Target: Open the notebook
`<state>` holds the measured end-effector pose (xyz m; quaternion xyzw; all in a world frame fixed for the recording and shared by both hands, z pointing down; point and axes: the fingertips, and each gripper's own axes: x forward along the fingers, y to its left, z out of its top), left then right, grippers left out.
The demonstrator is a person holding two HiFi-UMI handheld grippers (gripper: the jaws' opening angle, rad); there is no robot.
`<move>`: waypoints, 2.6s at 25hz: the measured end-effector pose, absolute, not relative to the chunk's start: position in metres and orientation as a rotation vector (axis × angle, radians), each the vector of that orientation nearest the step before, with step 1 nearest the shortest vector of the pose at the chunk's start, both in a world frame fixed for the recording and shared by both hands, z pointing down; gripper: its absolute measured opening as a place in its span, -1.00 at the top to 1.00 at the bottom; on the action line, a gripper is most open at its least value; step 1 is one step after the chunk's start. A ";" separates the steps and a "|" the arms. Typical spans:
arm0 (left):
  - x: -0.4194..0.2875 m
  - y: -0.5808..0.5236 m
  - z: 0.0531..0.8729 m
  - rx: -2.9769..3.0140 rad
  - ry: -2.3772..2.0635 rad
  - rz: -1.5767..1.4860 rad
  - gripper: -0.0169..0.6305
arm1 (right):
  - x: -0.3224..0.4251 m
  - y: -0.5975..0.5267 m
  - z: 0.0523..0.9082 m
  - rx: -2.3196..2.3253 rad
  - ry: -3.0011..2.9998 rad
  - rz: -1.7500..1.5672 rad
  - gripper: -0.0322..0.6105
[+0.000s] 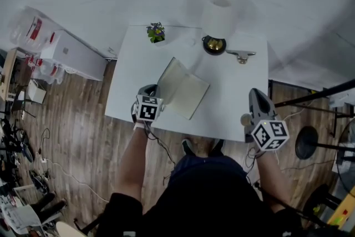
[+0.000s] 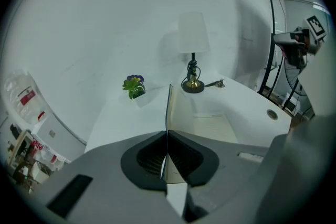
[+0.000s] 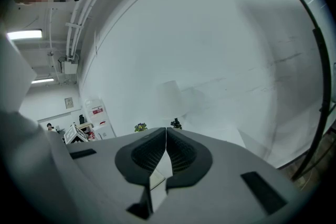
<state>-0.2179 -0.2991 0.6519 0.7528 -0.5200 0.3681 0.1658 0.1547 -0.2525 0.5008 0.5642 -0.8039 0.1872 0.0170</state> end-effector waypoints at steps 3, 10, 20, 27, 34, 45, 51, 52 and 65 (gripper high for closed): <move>-0.238 -0.310 0.663 2.122 -1.492 1.032 0.91 | 0.159 -0.249 0.507 1.789 -2.462 0.608 0.88; -0.282 -0.327 0.704 2.010 -1.597 1.127 0.81 | 0.160 -0.245 0.510 1.830 -2.412 0.628 0.88; -0.307 -0.322 0.754 1.915 -1.546 1.104 0.79 | 0.144 -0.245 0.509 1.811 -2.367 0.561 0.88; -0.323 -0.320 0.750 1.875 -1.589 0.990 0.79 | 0.122 -0.255 0.515 1.764 -2.399 0.559 0.88; -0.332 -0.316 0.730 1.873 -1.628 0.890 0.79 | 0.109 -0.261 0.511 1.746 -2.426 0.542 0.88; -0.322 -0.307 0.704 1.881 -1.621 0.781 0.80 | 0.118 -0.267 0.503 1.766 -2.449 0.532 0.88; -0.294 -0.312 0.651 1.982 -1.646 0.621 0.80 | 0.122 -0.272 0.489 1.782 -2.500 0.504 0.88; -0.290 -0.312 0.640 1.996 -1.650 0.580 0.80 | 0.121 -0.272 0.486 1.780 -2.510 0.498 0.88; -0.225 -0.296 0.488 2.224 -1.678 0.183 0.80 | 0.107 -0.273 0.439 1.723 -2.635 0.360 0.88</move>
